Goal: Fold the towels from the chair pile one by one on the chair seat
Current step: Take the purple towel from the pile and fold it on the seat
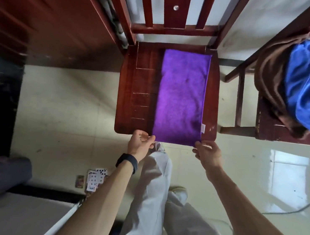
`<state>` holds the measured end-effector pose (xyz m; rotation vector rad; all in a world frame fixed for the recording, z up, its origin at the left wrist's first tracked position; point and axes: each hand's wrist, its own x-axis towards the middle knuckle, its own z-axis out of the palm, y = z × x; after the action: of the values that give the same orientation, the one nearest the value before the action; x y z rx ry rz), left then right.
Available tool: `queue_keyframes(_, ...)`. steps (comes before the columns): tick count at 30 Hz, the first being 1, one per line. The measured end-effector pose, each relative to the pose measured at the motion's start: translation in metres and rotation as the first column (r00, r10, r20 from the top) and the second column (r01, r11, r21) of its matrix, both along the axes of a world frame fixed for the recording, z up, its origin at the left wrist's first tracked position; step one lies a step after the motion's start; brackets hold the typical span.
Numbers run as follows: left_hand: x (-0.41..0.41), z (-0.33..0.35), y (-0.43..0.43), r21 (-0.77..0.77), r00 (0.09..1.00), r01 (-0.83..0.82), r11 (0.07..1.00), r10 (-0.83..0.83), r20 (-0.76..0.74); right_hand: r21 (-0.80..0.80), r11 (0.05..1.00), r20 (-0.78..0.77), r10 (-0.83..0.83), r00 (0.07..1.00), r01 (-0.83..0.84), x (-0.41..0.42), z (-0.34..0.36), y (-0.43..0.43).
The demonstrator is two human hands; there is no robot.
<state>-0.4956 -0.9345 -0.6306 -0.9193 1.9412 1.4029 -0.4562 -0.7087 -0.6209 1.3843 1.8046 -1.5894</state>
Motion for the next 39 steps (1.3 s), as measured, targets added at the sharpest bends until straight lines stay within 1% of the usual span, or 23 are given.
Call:
queue_keyframes(2,0.002,0.002,-0.001,-0.052,0.998,0.056,0.997,-0.058,-0.032,0.003,1.0,-0.028,-0.026,0.999,0.026,0.001,0.006,-0.001)
queue_keyframes(4,0.005,0.011,0.0,-0.039,0.995,0.072,0.997,-0.074,-0.064,0.031,0.999,-0.058,-0.015,0.998,0.017,0.005,0.016,-0.003)
queue_keyframes(6,0.011,0.028,0.001,-0.007,0.992,0.087,0.996,-0.087,-0.086,0.052,0.998,-0.082,0.03,0.996,-0.026,0.013,0.031,-0.008)
queue_keyframes(11,0.043,0.074,-0.006,0.057,0.997,0.066,0.996,-0.064,-0.034,0.09,0.981,-0.104,0.179,0.978,-0.17,0.051,0.067,-0.016)
queue_keyframes(13,0.051,0.091,-0.014,0.099,0.992,0.125,0.987,-0.124,-0.014,0.102,0.966,-0.088,0.247,0.965,-0.238,0.064,0.081,-0.015)
queue_keyframes(14,0.053,0.097,-0.019,0.118,0.982,0.186,0.975,-0.186,-0.014,0.108,0.954,-0.077,0.287,0.955,-0.279,0.068,0.086,-0.013)
queue_keyframes(15,0.053,0.102,-0.024,0.107,0.965,0.261,0.959,-0.26,-0.027,0.121,0.942,-0.074,0.323,0.943,-0.313,0.07,0.091,-0.01)
queue_keyframes(17,0.046,0.105,-0.031,0.015,0.919,0.387,0.922,-0.384,-0.095,0.188,0.909,-0.092,0.394,0.914,-0.373,0.067,0.096,-0.004)
queue_keyframes(19,0.028,0.101,-0.035,-0.102,0.88,0.427,0.898,-0.439,-0.18,0.294,0.854,-0.144,0.484,0.863,-0.429,0.055,0.094,0.004)
queue_keyframes(21,0.0,0.093,-0.034,-0.213,0.837,0.441,0.872,-0.485,-0.252,0.369,0.819,-0.185,0.527,0.829,-0.439,0.033,0.091,0.011)
queue_keyframes(22,-0.016,0.089,-0.032,-0.244,0.825,0.433,0.868,-0.49,-0.282,0.394,0.815,-0.207,0.529,0.823,-0.425,0.019,0.089,0.015)
queue_keyframes(24,-0.051,0.081,-0.027,-0.248,0.822,0.412,0.877,-0.475,-0.315,0.42,0.817,-0.252,0.523,0.814,-0.395,-0.014,0.084,0.023)
queue_keyframes(26,-0.086,0.073,-0.021,-0.197,0.845,0.419,0.886,-0.46,-0.272,0.376,0.844,-0.259,0.492,0.831,-0.382,-0.052,0.076,0.028)
queue_keyframes(28,-0.116,0.063,-0.014,-0.176,0.849,0.431,0.885,-0.463,-0.255,0.323,0.875,-0.208,0.437,0.875,-0.361,-0.088,0.066,0.03)
queue_keyframes(31,-0.154,0.046,0.001,-0.232,0.84,0.411,0.882,-0.465,-0.279,0.351,0.876,-0.133,0.397,0.908,-0.331,-0.132,0.045,0.032)
queue_keyframes(36,-0.191,0.016,0.017,-0.3,0.839,0.427,0.853,-0.498,-0.219,0.366,0.888,-0.077,0.328,0.942,-0.279,-0.175,0.018,0.029)
queue_keyframes(39,-0.202,0.001,0.019,-0.335,0.83,0.437,0.835,-0.518,-0.207,0.387,0.89,-0.077,0.293,0.953,-0.243,-0.19,0.009,0.025)
